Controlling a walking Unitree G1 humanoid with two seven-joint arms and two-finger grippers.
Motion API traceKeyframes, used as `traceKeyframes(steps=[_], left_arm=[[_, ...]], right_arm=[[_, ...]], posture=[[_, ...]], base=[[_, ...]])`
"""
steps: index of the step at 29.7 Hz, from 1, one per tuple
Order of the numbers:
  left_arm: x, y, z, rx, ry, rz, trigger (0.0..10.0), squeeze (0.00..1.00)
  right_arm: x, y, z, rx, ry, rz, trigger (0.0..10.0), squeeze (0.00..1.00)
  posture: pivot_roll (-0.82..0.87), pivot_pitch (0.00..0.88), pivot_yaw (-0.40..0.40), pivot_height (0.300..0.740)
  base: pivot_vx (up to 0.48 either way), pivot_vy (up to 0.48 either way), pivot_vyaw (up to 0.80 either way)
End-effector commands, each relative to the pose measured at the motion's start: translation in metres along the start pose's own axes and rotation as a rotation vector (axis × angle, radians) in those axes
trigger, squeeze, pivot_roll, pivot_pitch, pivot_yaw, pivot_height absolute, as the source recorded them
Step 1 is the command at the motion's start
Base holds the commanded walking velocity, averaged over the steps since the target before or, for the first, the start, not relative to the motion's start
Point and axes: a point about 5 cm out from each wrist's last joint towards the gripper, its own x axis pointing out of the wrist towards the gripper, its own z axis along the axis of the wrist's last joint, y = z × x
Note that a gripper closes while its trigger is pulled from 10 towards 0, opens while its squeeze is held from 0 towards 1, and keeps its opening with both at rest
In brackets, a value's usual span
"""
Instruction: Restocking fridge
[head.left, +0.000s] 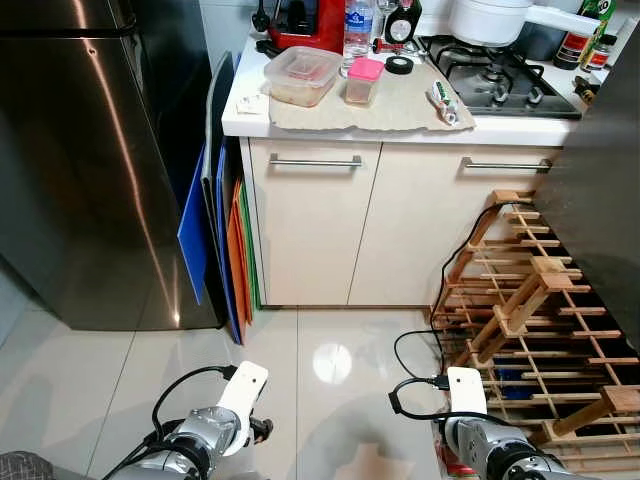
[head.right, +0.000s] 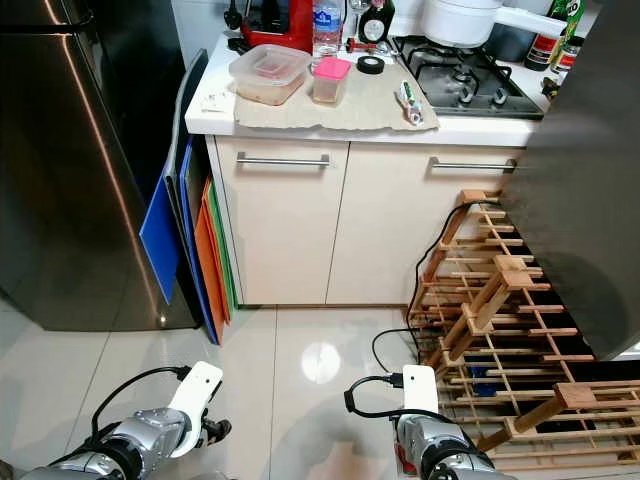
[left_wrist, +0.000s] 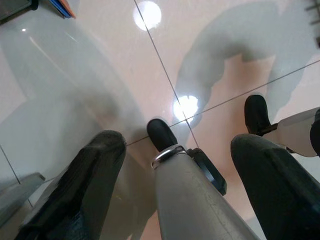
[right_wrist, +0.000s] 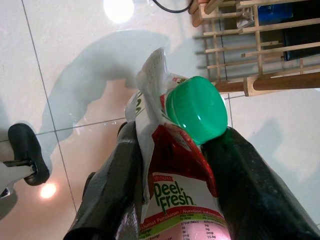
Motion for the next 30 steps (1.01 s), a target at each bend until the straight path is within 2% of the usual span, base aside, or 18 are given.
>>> traceKeyframes(steps=[1, 30], left_arm=[[0.0003, -0.0009, -0.0012, -0.005, 0.005, 0.0, 10.0, 0.0], [0.0001, -0.0005, -0.0013, 0.003, 0.007, 0.0, 10.0, 0.0]], right_arm=[[-0.0001, -0.0031, 0.002, -0.005, 0.0, -0.009, 10.0, 0.0], [-0.0001, -0.0027, 0.0018, -0.002, 0.001, -0.01, 10.0, 0.0]], posture=[[0.11, 0.0, -0.038, 0.74], [0.1, 0.0, -0.032, 0.74]], base=[[0.0, 0.0, 0.0], [0.0, 0.0, 0.0]])
